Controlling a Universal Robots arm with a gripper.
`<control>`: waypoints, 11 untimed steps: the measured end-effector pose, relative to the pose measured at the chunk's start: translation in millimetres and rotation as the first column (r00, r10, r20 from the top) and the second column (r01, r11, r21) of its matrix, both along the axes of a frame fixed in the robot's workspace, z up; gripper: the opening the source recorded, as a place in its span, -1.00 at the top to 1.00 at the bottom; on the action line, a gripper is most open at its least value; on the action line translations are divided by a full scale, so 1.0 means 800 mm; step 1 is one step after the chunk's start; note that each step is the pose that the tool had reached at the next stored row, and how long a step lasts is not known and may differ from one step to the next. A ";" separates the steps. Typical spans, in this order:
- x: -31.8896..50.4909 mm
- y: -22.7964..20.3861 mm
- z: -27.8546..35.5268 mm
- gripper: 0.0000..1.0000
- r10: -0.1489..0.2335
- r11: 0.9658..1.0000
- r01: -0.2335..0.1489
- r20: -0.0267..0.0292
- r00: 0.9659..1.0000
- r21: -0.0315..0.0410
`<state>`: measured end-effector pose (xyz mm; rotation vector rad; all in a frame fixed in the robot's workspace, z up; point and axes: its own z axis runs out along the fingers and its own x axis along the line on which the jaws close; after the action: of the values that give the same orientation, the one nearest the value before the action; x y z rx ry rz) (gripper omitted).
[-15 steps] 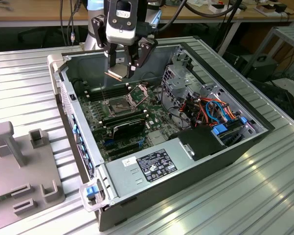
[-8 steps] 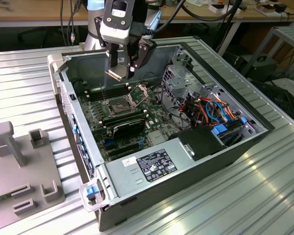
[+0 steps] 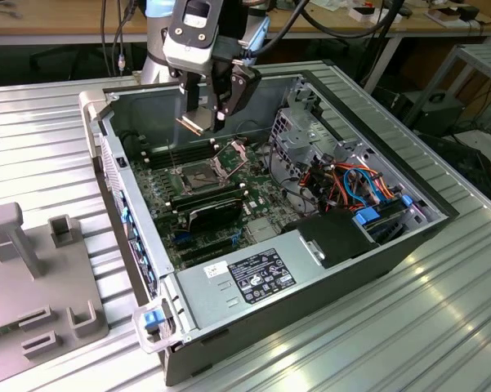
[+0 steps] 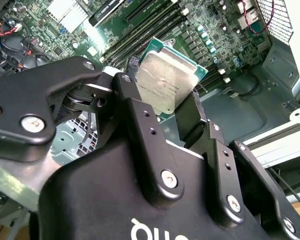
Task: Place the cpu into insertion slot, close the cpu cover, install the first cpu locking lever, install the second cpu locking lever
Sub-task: 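Place the cpu into insertion slot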
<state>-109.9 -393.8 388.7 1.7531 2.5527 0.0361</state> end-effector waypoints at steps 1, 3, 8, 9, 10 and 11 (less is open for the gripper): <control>0.000 0.0001 0.0000 -0.09 -0.006 1.000 0.006 0.000 1.000 0.000; 0.000 0.0000 0.0000 -0.09 -0.024 1.000 0.024 0.000 1.000 0.000; 0.001 0.0000 -0.0001 -0.09 -0.062 0.998 0.062 0.000 0.998 0.000; 0.001 0.0001 -0.0001 -0.09 -0.067 0.998 0.067 0.000 0.998 0.000; 0.001 0.0001 -0.0002 -0.09 -0.073 0.997 0.073 0.000 0.997 0.000; 0.001 0.0001 -0.0001 -0.09 -0.078 0.997 0.078 0.000 0.997 0.000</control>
<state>-109.4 -393.7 388.6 1.8508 2.4817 0.0331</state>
